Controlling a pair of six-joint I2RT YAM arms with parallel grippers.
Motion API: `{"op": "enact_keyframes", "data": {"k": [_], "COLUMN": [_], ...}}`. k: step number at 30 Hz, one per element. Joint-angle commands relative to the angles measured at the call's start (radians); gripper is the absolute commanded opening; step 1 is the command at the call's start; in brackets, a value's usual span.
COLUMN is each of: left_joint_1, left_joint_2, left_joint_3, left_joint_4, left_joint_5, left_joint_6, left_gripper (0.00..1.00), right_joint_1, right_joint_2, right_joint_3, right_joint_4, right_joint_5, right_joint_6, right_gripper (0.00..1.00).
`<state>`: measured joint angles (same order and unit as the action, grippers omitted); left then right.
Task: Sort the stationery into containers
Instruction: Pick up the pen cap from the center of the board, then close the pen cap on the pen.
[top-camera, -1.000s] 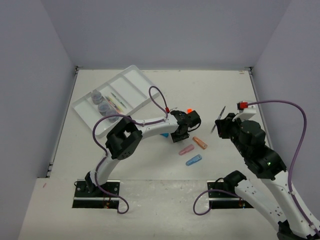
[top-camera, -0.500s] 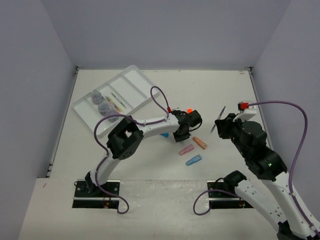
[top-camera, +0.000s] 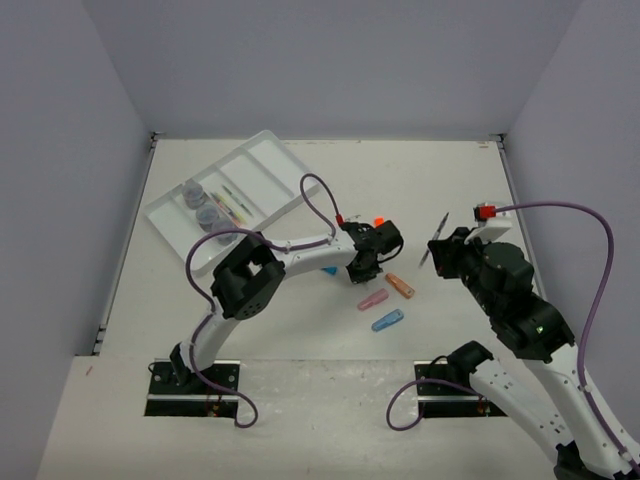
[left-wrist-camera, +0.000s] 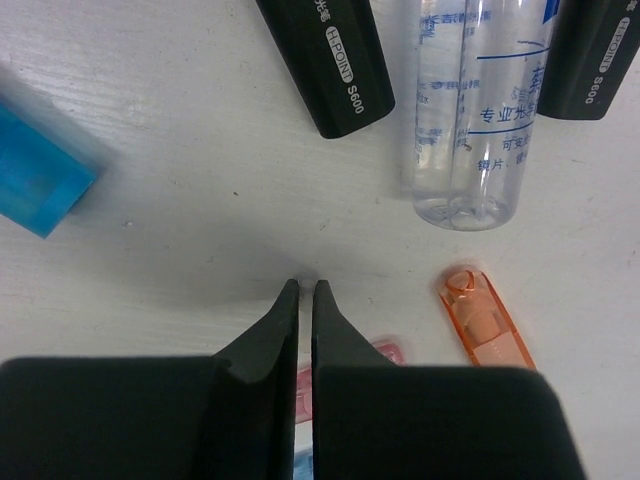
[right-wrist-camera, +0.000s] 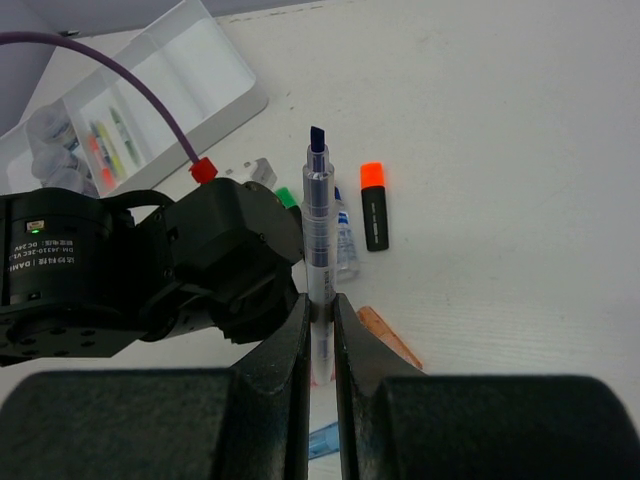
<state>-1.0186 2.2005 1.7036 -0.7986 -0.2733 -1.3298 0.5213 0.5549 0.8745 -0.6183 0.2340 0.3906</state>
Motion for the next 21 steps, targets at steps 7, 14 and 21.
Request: {"op": "enact_keyframes", "data": {"k": [7, 14, 21], "left_joint_1": [0.132, 0.149, 0.148], "left_joint_2": [-0.676, -1.185, -1.406], "left_joint_3": [-0.475, -0.744, -0.861], "left_joint_4": [0.554, 0.748, 0.920], "left_joint_5": [0.039, 0.158, 0.393], "left_joint_6": [0.611, 0.776, 0.755], "left_gripper": [0.00, 0.00, 0.00], "right_joint_1": [0.001, 0.336, 0.651], "right_joint_2": [0.017, 0.122, 0.369], "right_joint_3": [-0.185, -0.334, -0.206], "right_joint_4": [0.363, 0.812, 0.851], "right_joint_5": [-0.577, -0.704, -0.333], "right_joint_6": [0.048, 0.155, 0.089], "right_gripper": [0.00, 0.00, 0.00]}}
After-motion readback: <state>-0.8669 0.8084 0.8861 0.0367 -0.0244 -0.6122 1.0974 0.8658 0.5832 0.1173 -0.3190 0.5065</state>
